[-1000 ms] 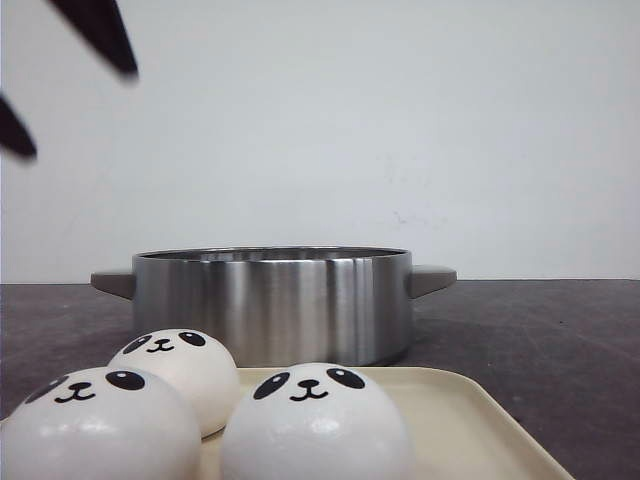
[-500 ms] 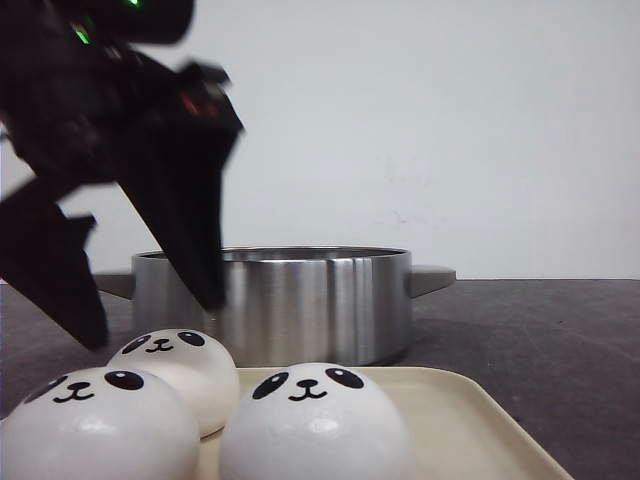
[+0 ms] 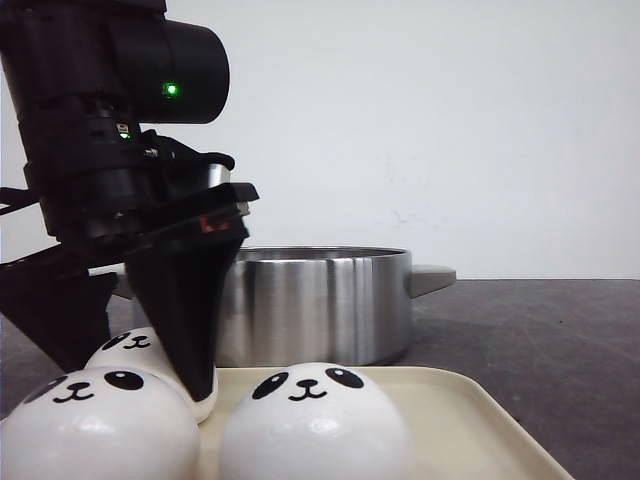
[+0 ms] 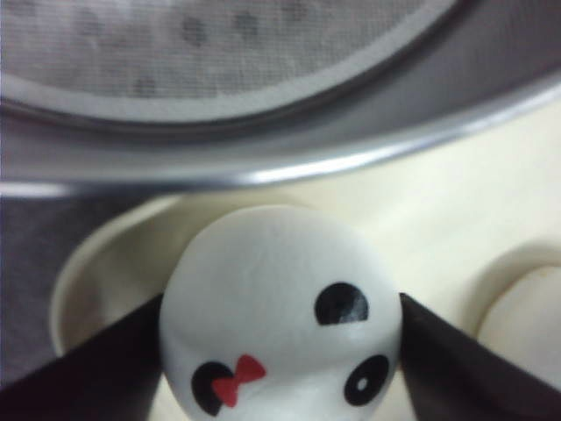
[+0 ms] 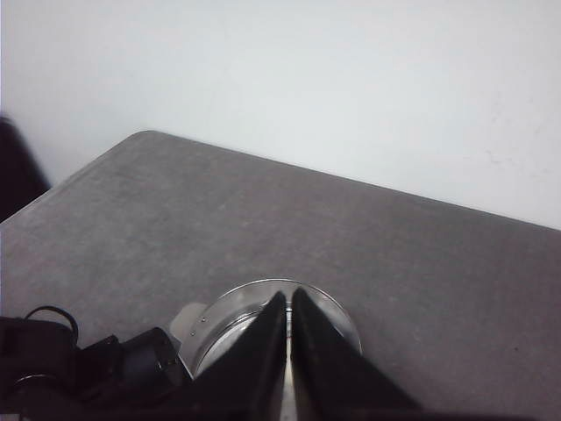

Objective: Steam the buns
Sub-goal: 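Reach the left gripper down to a panda bun on the tray and grasp it, then carry the bun with the left gripper into the pot and release it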

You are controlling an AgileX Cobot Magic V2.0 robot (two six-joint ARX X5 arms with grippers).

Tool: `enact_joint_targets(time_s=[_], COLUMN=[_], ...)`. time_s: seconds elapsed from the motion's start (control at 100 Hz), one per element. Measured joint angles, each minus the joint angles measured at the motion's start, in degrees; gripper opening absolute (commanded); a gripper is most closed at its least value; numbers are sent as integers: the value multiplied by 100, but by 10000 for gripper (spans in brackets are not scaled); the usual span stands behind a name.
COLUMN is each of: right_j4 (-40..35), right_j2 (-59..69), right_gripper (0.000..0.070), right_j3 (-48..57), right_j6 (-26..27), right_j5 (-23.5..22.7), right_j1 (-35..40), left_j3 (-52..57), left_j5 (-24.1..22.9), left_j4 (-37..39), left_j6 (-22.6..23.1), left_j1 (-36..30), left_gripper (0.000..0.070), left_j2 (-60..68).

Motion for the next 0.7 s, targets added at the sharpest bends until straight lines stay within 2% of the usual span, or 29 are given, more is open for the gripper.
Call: enact_joint_targets(time_s=[0.03, 0.04, 0.21, 0.37, 0.5, 0.7], right_j4=[-11, -15, -20, -26, -31, -31], right_j2=[0, 0, 0, 0, 0, 0], right_gripper=[1, 1, 1, 1, 1, 1], right_j3=[0, 0, 0, 0, -2, -2], right_j6=[9, 9, 17, 24, 24, 26], right_j5=[2, 2, 2, 4, 4, 2], right_j1=[0, 0, 0, 0, 0, 0], left_j3=[0, 0, 11, 157, 704, 1788], left_j5=[-2, -4, 7, 70, 446, 374], left_j4=[0, 2, -57, -533, -776, -925], left_j6=[4, 7, 125, 205, 243, 247], left_j1=[2, 2, 2, 0, -15, -20], left_gripper=[8, 0, 10, 10, 10, 10], left_j2=[0, -2, -7, -254, -848, -1460])
